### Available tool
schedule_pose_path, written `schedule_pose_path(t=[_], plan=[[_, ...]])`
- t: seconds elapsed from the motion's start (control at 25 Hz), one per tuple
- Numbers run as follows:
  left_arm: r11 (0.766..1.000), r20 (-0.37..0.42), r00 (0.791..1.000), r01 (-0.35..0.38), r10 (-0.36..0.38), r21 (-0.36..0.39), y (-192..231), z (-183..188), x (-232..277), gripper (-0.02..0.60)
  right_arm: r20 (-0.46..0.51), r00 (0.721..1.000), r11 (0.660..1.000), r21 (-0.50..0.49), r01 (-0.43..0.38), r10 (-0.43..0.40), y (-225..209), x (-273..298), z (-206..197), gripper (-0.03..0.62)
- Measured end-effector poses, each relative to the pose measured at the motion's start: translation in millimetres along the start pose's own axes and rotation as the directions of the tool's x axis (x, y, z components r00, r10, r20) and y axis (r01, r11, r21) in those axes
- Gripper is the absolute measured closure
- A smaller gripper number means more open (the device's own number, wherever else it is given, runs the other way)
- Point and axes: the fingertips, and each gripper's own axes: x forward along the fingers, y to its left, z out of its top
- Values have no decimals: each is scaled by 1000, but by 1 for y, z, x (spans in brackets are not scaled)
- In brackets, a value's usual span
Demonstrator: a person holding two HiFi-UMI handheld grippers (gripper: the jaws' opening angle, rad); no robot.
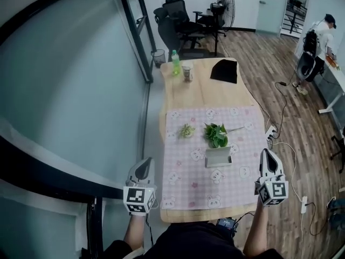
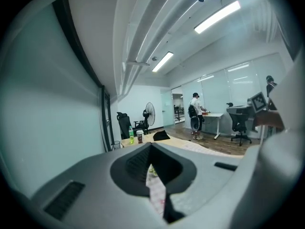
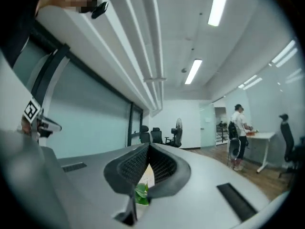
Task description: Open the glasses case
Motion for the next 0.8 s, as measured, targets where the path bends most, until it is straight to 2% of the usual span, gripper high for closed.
schedule_pose_path(t=[0.08, 0.12, 0.24, 0.48, 0.68, 0.8], plan=[[1000, 10, 1000, 8, -8, 1, -6, 4, 1, 583, 28, 999, 997, 73, 40, -42, -3, -23, 0, 579], [1000, 13, 1000, 13, -13, 7, -9, 5, 2, 583, 18, 999, 996, 77, 48, -49, -2, -30, -2, 579], [999, 18, 1000, 14, -14, 32, -17, 9, 3, 583, -17, 998, 997, 51, 56, -56, 0, -41, -2, 579], [999, 29, 999, 18, -18, 32, -20, 14, 3, 583, -14, 999, 998, 55, 35, -35, 7, -44, 4, 579], [999, 32, 999, 9, -10, 34, -16, 20, 1, 583, -16, 1000, 1000, 8, 26, -26, 13, -42, 11, 579], [999, 37, 999, 1, -3, 39, -15, 21, 0, 583, -11, 1000, 1000, 13, 19, -19, 17, -41, 12, 579]])
